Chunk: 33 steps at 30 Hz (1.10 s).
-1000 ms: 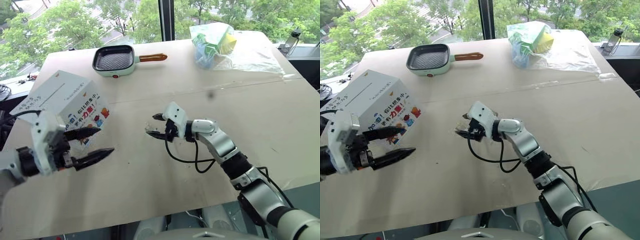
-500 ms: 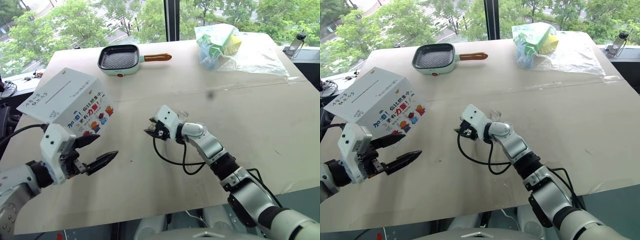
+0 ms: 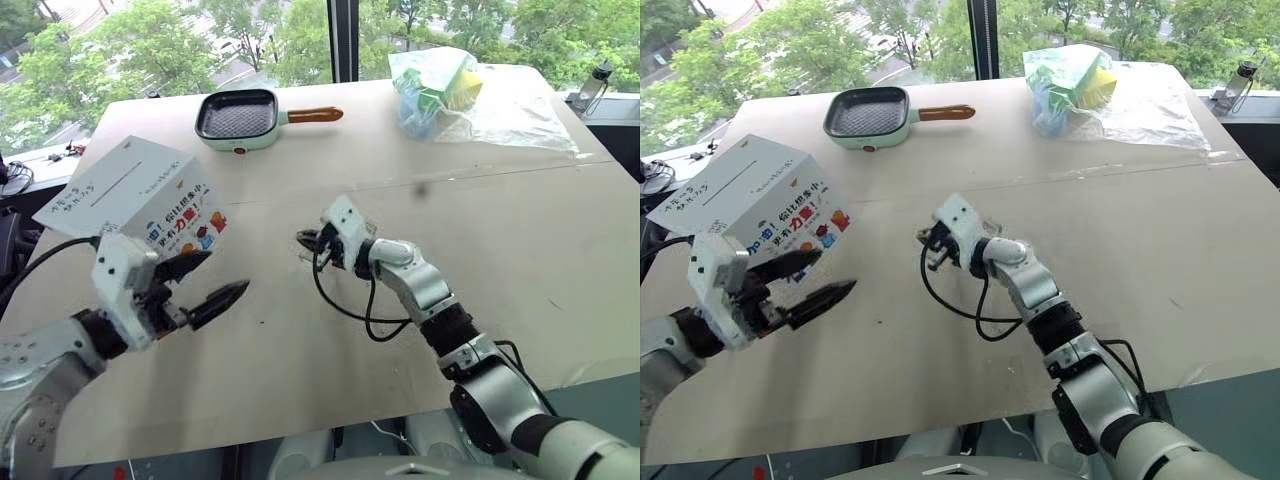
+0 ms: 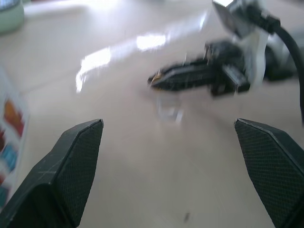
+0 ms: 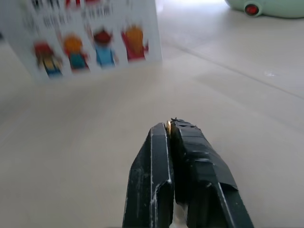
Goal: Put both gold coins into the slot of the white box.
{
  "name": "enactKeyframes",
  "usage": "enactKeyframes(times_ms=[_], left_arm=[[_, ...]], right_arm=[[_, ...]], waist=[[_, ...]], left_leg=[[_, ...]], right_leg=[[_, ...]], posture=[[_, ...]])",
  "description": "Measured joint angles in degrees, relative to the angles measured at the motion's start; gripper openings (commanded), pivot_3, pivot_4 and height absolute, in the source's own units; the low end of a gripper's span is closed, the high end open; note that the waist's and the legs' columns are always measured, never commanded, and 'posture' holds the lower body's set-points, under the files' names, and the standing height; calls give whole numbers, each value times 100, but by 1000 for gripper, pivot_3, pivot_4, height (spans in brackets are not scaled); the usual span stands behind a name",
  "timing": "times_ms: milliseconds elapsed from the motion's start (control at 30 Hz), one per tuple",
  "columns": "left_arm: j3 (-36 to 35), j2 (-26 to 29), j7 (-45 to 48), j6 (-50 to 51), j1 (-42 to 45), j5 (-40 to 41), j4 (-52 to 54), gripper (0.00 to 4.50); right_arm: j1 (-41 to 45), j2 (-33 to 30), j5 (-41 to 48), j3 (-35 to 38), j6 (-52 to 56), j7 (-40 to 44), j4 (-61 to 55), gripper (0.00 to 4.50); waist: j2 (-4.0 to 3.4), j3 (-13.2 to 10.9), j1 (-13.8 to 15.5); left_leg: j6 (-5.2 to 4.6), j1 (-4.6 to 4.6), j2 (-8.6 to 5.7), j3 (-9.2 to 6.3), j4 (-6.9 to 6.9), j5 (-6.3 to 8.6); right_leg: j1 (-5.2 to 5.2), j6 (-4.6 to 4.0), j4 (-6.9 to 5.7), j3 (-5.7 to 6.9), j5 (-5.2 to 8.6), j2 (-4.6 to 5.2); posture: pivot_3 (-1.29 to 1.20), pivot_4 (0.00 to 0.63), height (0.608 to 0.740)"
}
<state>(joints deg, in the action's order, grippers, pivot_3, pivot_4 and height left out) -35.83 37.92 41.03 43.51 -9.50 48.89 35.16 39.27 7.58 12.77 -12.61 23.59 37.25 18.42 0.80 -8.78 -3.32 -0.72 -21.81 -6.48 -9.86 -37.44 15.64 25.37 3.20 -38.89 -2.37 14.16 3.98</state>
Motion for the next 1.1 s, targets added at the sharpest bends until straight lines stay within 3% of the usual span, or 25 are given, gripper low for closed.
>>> enactKeyframes(times_ms=[133, 367, 433, 633, 1000, 1100], left_arm=[[3, -528, -743, 64, 556, 884, -57, 4500], [543, -1684, -2056, -147, 1281, 2132, -120, 4500], [787, -1925, -2271, -235, 1366, 2394, -120, 4253], [1478, -2427, -2557, -468, 1447, 2748, -120, 1652], [1795, -2446, -2559, -847, 1535, 2893, -311, 1652], [1837, -2408, -2458, -911, 1537, 2903, -343, 839]], right_arm=[[2, 10, 1351, 723, 1128, 45, -737, 15], [108, 23, 3640, 1819, 2614, -750, -1107, 15], [157, 24, 4069, 1902, 2766, -985, -1156, 3], [169, 24, 5050, 1924, 2921, -1400, -1386, 0], [169, 17, 5751, 1627, 2980, -1509, -1620, 0], [169, 16, 5758, 1614, 2974, -1507, -1635, 0]], waist=[[3, 2, 32], [4, 3, 61], [3, 5, 44], [4, 6, 58], [4, 6, 72], [4, 6, 72]], left_leg=[[-1, 2, -1, 1, -4, 0], [0, 3, -2, 5, -8, 0], [0, 4, -1, 7, -8, 0], [-1, 2, -2, 8, -14, 0], [-1, 1, -2, 9, -18, 0], [-1, 1, -2, 8, -18, 0]], right_leg=[[-8, 1, 4, 1, 0, 2], [-7, 1, 0, -2, -1, 2], [-7, 2, -1, -4, -1, 2], [-8, 3, -2, -3, -2, 2], [-8, 4, -2, -3, -2, 2], [-8, 4, -3, -2, -2, 2]], posture=[[0, 150, 736], [0, 150, 736], [0, 150, 736], [0, 150, 736], [0, 150, 736], [0, 150, 736]])
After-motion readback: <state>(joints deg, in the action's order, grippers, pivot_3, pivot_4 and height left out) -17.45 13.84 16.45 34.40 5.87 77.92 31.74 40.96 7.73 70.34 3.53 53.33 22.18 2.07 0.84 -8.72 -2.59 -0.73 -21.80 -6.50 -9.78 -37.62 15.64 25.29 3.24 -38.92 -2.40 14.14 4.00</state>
